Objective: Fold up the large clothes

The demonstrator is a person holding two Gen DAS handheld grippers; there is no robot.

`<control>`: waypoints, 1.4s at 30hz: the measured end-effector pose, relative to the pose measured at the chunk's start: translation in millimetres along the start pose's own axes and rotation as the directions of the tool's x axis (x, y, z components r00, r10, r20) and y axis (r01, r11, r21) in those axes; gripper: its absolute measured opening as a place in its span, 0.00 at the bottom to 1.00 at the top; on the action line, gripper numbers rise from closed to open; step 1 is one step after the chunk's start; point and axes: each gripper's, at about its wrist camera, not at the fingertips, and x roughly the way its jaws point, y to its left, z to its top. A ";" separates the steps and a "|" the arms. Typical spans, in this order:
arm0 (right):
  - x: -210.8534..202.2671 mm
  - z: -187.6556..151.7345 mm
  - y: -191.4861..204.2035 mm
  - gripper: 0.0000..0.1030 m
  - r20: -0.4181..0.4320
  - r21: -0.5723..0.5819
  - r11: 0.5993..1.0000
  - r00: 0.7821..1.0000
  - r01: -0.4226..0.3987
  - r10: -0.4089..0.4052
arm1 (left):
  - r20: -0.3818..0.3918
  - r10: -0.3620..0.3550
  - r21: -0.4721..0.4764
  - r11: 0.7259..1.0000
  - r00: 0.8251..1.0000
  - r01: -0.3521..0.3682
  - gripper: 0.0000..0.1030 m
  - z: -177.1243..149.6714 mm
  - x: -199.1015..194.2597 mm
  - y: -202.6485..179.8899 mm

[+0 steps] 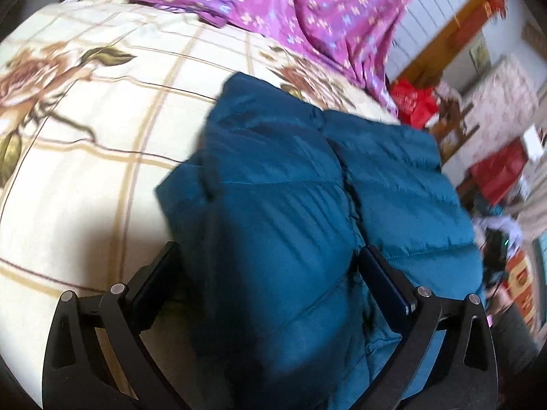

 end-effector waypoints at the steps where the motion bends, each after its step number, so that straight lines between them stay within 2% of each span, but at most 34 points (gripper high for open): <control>1: 0.5 0.5 -0.1 1.00 -0.001 -0.001 1.000 1.000 0.003 -0.003 | 0.007 0.000 -0.010 1.000 1.000 0.000 0.99 0.2 -1.9 2.3; 3: 0.7 1.4 0.2 1.00 -0.006 -0.005 1.000 1.000 0.012 -0.012 | 0.016 -0.024 -0.033 0.999 1.000 0.024 0.99 0.7 -3.2 6.2; 5: -3.3 3.2 -2.2 1.00 -0.007 -0.008 1.000 1.000 0.024 -0.024 | -0.007 -0.048 -0.018 0.999 0.999 0.048 0.99 3.5 1.4 2.7; 6: -3.2 3.1 -1.5 1.00 -0.006 -0.011 0.999 1.000 0.031 -0.031 | -0.030 -0.089 -0.007 0.996 0.996 0.089 0.99 4.3 4.1 0.3; 8: -4.6 2.1 -1.4 1.00 0.000 -0.015 0.999 0.999 0.044 -0.044 | -0.069 -0.138 0.026 0.990 0.988 0.141 0.99 7.2 10.5 -8.2; 9: -2.6 1.9 2.4 1.00 0.002 -0.015 0.999 0.999 0.050 -0.050 | -0.110 -0.212 0.020 0.976 0.971 0.215 0.99 7.0 15.8 -11.5; 10: -2.7 1.7 3.1 1.00 0.004 -0.015 0.998 0.998 0.056 -0.056 | -0.121 -0.225 0.030 0.973 0.967 0.230 0.99 6.1 18.6 -15.1; 11: 0.9 3.2 5.3 1.00 0.004 -0.015 0.998 0.998 0.061 -0.061 | -0.112 -0.208 0.049 0.976 0.972 0.214 0.97 6.5 19.1 -17.8; 12: 1.0 3.2 5.7 1.00 0.004 -0.016 0.998 0.998 0.066 -0.066 | -0.100 -0.184 0.053 0.980 0.978 0.190 0.91 6.7 19.7 -19.1; 13: 0.3 2.4 5.1 1.00 0.004 -0.016 0.998 0.998 0.067 -0.067 | -0.090 -0.172 0.047 0.983 0.981 0.177 0.80 7.5 19.8 -18.2; 15: 0.6 2.6 5.6 1.00 0.003 -0.012 0.997 0.998 0.070 -0.070 | -0.059 -0.144 0.003 0.990 0.988 0.144 0.66 8.0 18.0 -10.1; 17: 1.4 3.5 6.1 1.00 0.002 -0.006 0.997 0.997 0.071 -0.071 | -0.047 -0.135 -0.017 0.991 0.990 0.135 0.58 4.5 15.8 -6.8; 21: 1.6 4.1 11.9 0.99 -0.003 -0.005 0.995 0.995 0.104 -0.104 | -0.021 -0.068 0.052 0.996 0.997 0.069 0.32 -3.9 7.6 -29.6; 22: -0.3 3.5 17.0 0.93 0.010 -0.020 0.993 0.993 0.119 -0.118 | -0.013 -0.047 0.073 0.996 0.999 0.048 0.26 -8.3 3.5 -34.2; 24: -6.6 2.2 28.6 0.81 0.040 -0.064 0.986 0.988 0.152 -0.150 | 0.020 0.027 0.138 0.990 0.999 -0.030 0.21 -14.0 -4.9 -50.5; 25: -12.8 1.6 34.2 0.69 0.059 -0.078 0.982 0.985 0.169 -0.165 | 0.044 0.069 0.167 0.983 0.997 -0.076 0.19 -17.0 -10.3 -60.7; 26: -17.0 1.7 36.6 0.58 0.070 -0.083 0.981 0.983 0.176 -0.170 | 0.062 0.090 0.181 0.978 0.994 -0.099 0.19 -19.5 -13.5 -66.1; 29: -38.3 2.6 43.8 0.43 0.122 -0.093 0.975 0.974 0.204 -0.192 | 0.118 0.108 0.185 0.974 0.987 -0.129 0.17 -25.0 -33.5 -78.6; 35: -78.4 12.7 50.8 0.35 0.195 -0.113 0.958 0.951 0.263 -0.238 | 0.164 0.058 0.206 0.974 0.985 -0.092 0.17 -26.0 -70.5 -114.5; 42: -119.7 15.1 43.2 0.34 0.245 -0.107 0.944 0.929 0.311 -0.278 | 0.193 0.029 0.232 0.970 0.981 -0.075 0.17 -14.3 -75.4 -153.2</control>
